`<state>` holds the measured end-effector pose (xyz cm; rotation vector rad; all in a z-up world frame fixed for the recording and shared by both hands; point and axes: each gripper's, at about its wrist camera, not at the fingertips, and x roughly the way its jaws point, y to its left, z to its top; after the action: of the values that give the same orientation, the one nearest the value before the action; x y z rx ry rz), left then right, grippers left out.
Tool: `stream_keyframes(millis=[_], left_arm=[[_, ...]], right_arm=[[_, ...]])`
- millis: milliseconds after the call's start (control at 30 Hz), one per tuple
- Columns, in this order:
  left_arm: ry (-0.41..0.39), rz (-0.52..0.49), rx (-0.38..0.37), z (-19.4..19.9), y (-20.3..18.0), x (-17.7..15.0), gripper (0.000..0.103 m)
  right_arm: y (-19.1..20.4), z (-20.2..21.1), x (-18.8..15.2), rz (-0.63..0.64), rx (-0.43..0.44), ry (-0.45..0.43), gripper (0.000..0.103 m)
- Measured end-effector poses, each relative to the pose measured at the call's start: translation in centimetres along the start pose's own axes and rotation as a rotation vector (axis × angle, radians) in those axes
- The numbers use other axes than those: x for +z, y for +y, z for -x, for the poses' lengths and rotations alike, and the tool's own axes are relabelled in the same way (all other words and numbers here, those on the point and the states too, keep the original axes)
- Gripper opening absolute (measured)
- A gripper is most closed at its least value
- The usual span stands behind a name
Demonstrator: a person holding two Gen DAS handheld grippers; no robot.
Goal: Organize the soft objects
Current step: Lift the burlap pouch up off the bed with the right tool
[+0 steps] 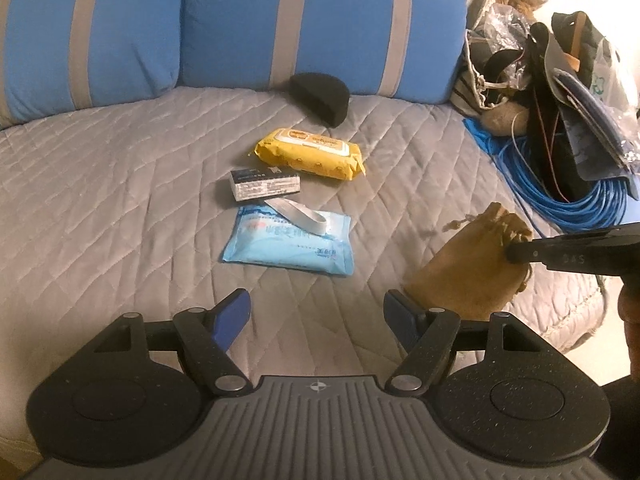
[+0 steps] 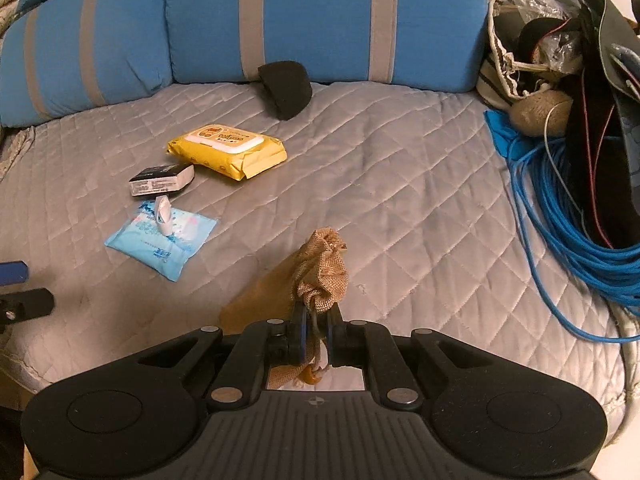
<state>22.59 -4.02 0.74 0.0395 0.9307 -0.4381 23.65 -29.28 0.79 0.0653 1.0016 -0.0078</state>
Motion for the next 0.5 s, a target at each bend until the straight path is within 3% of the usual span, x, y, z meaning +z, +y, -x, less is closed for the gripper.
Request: stream_keyframes(millis=[267, 500], left_arm=[[0.015, 0.058, 0.003, -1.1, 0.8, -0.2, 0.073], [0.023, 0.321, -0.087, -3.7, 3.8, 0.0, 0.072]], right_arm=[[-0.1, 0.1, 0.3, -0.017, 0.046, 0.011, 0.012], [-0.6, 0.4, 0.4, -0.034, 0.074, 0.011, 0.012]])
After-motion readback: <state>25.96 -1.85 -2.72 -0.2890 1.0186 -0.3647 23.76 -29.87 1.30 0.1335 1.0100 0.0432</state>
